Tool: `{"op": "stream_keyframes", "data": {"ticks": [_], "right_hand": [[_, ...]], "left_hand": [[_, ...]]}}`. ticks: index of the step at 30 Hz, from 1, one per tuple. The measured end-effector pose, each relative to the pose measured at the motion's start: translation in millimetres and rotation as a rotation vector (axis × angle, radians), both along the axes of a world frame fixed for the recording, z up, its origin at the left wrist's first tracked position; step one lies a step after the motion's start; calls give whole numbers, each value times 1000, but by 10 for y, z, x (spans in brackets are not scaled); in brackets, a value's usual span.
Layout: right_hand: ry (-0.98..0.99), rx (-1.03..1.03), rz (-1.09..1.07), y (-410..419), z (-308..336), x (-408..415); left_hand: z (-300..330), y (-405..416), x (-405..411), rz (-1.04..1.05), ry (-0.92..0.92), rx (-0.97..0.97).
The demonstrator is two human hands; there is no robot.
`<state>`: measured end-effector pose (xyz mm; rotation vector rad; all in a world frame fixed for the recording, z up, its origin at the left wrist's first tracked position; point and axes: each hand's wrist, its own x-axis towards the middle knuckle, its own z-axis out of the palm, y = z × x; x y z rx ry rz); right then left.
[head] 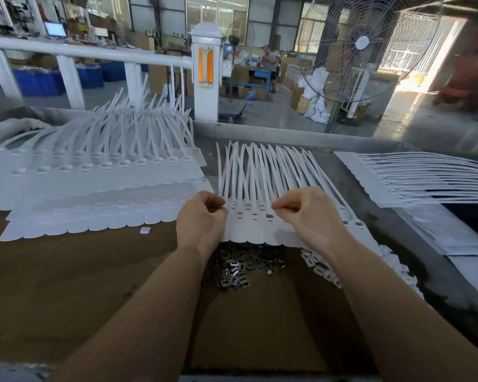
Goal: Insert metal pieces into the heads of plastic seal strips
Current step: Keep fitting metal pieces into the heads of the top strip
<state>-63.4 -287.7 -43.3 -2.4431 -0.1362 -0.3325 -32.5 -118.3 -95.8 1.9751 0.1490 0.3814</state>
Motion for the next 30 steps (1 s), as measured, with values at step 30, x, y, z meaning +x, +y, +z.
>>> {"op": "stream_keyframes", "data": {"ticks": [30], "right_hand": [[10,-147,17,-271,-24,-453]], "left_hand": [[-30,-11,19,-2,-14,-18]]}}
